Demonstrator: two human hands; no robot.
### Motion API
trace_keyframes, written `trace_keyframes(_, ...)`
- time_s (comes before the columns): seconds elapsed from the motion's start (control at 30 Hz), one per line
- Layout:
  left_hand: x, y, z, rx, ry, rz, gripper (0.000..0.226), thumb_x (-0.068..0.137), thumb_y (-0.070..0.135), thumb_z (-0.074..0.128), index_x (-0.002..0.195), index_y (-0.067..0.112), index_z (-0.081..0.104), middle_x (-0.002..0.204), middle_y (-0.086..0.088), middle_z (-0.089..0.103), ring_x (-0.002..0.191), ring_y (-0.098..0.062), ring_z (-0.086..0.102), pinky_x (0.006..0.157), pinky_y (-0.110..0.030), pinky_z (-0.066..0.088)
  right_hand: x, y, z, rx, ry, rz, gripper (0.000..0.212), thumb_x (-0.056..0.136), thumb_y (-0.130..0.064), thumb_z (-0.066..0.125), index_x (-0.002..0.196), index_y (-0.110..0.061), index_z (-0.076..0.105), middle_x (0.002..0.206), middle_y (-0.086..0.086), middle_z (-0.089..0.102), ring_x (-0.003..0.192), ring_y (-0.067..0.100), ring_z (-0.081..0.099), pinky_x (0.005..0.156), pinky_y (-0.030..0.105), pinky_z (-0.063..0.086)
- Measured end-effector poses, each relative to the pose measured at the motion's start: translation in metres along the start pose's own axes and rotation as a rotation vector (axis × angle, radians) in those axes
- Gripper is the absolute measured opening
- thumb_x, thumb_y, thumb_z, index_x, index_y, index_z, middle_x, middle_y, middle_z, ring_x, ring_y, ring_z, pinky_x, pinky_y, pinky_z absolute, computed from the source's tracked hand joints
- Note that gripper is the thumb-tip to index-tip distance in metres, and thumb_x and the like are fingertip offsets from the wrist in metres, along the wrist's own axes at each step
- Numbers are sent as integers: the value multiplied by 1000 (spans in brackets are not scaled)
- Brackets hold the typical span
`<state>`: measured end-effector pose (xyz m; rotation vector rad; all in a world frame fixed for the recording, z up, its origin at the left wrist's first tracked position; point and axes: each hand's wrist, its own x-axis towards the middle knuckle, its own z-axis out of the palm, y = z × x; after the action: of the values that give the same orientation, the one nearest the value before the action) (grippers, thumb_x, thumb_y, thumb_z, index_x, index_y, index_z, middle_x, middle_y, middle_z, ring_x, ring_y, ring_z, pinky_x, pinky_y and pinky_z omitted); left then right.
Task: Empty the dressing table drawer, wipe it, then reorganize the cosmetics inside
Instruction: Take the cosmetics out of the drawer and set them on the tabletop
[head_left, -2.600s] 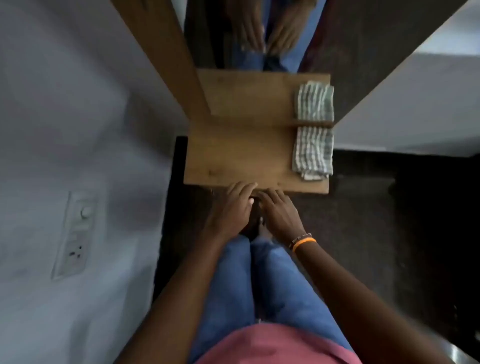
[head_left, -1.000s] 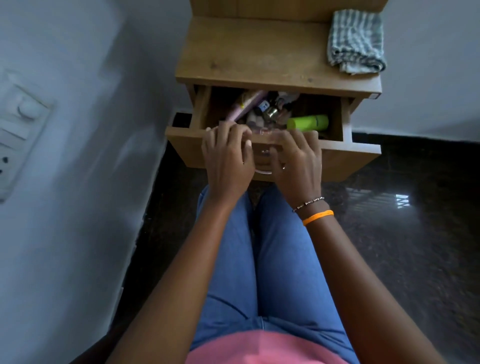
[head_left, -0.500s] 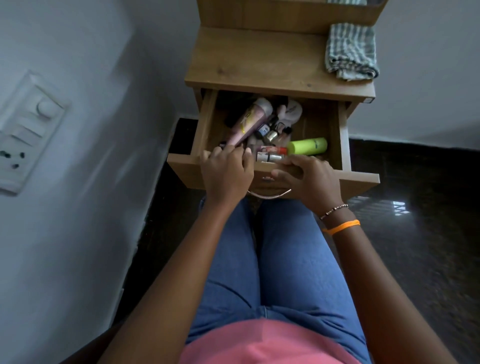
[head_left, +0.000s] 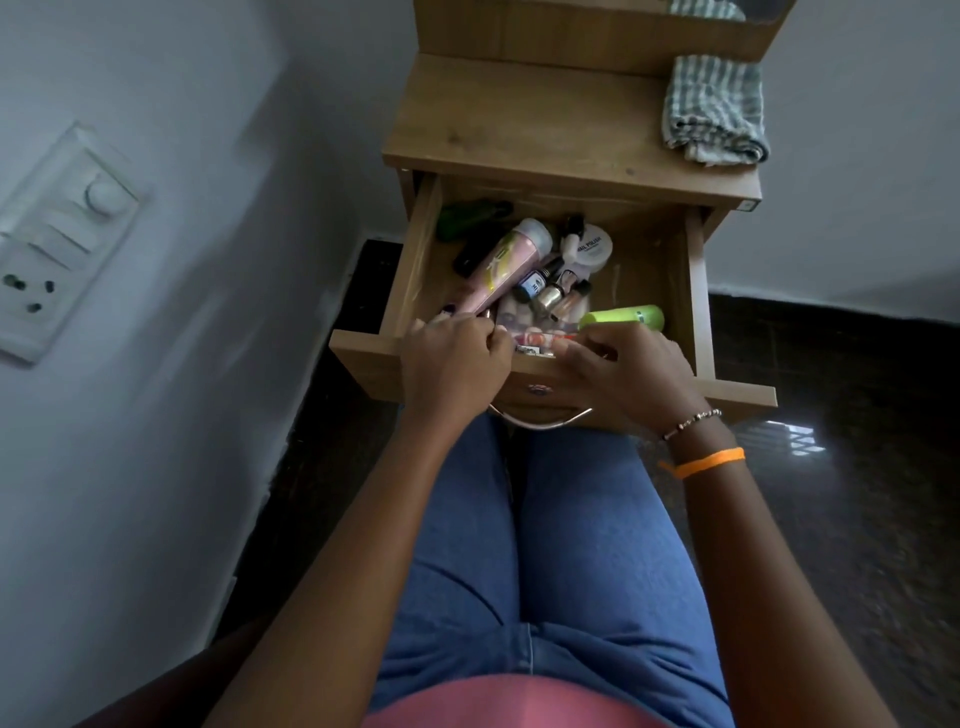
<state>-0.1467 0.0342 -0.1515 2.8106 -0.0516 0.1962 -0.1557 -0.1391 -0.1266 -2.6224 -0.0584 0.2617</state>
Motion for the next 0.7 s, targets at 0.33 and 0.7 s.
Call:
trace_keyframes(0.33,63,1,2,-24,-162,-85,50,79,27,70,121,7,50,122,-14,51,111,-31,52,81,-35,42,108,-19,34,88,48,87,19,85,-25,56,92,-11,67,135,23,48,101,39,59,78,39,49)
trace_keyframes(0.7,62,-15,7,-356,-15,-257,18,85,22,56,80,6,62,73,-7,60,72,-25,61,45,-31,37,105,-11,34,182,173,179,31,91,-22,47,116,-8,60,108,23,62,100,42,59,81,42,48)
